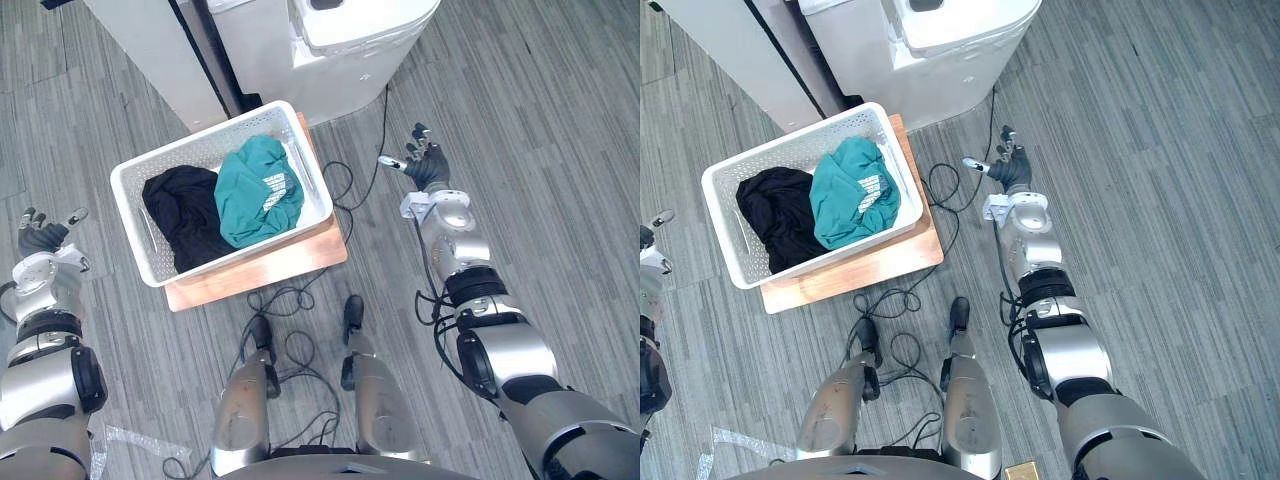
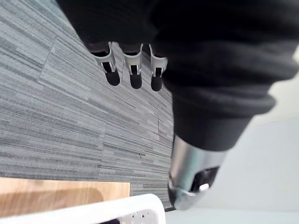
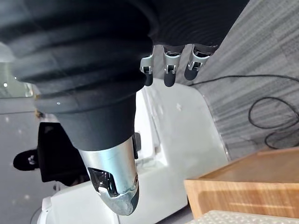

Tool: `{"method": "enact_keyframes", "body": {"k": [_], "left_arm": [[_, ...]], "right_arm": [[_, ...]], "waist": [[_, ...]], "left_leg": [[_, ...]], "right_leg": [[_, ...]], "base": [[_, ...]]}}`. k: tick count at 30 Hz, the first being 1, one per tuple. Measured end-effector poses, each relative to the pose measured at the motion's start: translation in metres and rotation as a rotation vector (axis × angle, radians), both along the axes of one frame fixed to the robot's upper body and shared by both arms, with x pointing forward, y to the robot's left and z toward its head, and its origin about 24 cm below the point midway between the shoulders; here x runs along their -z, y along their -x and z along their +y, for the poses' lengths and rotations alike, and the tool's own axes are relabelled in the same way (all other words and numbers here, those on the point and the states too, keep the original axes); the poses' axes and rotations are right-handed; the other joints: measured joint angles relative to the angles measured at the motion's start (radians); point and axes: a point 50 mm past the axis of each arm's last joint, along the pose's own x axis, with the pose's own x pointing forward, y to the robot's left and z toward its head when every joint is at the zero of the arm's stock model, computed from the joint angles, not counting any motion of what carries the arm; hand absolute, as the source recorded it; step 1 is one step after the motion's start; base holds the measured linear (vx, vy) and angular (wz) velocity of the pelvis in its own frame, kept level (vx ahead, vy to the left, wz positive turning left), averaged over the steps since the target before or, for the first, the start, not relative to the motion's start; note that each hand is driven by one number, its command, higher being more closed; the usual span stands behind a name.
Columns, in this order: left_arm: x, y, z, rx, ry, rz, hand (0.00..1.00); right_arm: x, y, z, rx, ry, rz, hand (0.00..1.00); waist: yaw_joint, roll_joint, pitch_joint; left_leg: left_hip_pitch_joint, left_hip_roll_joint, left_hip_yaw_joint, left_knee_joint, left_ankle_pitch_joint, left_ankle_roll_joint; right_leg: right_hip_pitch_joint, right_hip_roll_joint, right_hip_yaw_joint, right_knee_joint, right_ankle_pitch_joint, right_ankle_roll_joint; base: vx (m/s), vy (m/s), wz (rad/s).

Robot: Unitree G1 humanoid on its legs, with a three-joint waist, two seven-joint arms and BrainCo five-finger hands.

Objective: Pick up the laundry basket with both hands and put the clothes into the washing machine.

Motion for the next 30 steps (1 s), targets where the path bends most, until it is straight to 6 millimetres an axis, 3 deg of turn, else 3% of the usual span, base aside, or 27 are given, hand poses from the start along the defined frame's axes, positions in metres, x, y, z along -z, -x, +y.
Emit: {"method": "enact_keyframes", "body": {"k": [6, 11, 22, 30], "left_arm": [[0.012, -0.021, -0.037, 0.086, 0.091, -0.014, 0.0], [0.007, -0.042, -0.068, 0.167, 0.099, -0.021, 0.0], [-0.002, -0.05, -0.081, 0.196, 0.076, -0.044, 0.0], [0.005, -0.057, -0.107, 0.273, 0.065, -0.018, 0.0]], "right_arm": [[-0.014, -0.011, 0.029, -0.042, -0.034, 0.0, 0.0], [-0.016, -0.011, 0.048, -0.085, -0.045, -0.004, 0.0], [-0.014, -0.011, 0.056, -0.102, 0.024, 0.0, 0.0], [-0.01, -0.01, 0.066, -0.122, 0.16, 0.012, 0.0]], "waist": [[0.001, 0.001, 0.0], [0.005, 0.004, 0.003], [0.005, 0.016, 0.01], [0.005, 0.019, 0.011]], "left_leg": [[-0.024, 0.001, 0.0, 0.0, 0.002, -0.003], [-0.05, 0.0, -0.007, -0.017, 0.022, -0.003], [-0.069, -0.004, -0.023, -0.073, 0.062, -0.006], [-0.068, -0.014, -0.026, -0.087, 0.075, 0.0]], "right_leg": [[-0.03, 0.001, 0.002, 0.013, -0.003, -0.004], [-0.064, 0.0, -0.004, 0.027, -0.005, -0.008], [-0.104, 0.002, -0.016, 0.033, -0.006, -0.009], [-0.111, -0.006, -0.016, 0.043, -0.006, -0.009]], "base": [[0.0, 0.0, 0.0], [0.0, -0.012, 0.04], [0.01, -0.005, 0.03], [0.03, 0.004, 0.02]]}}
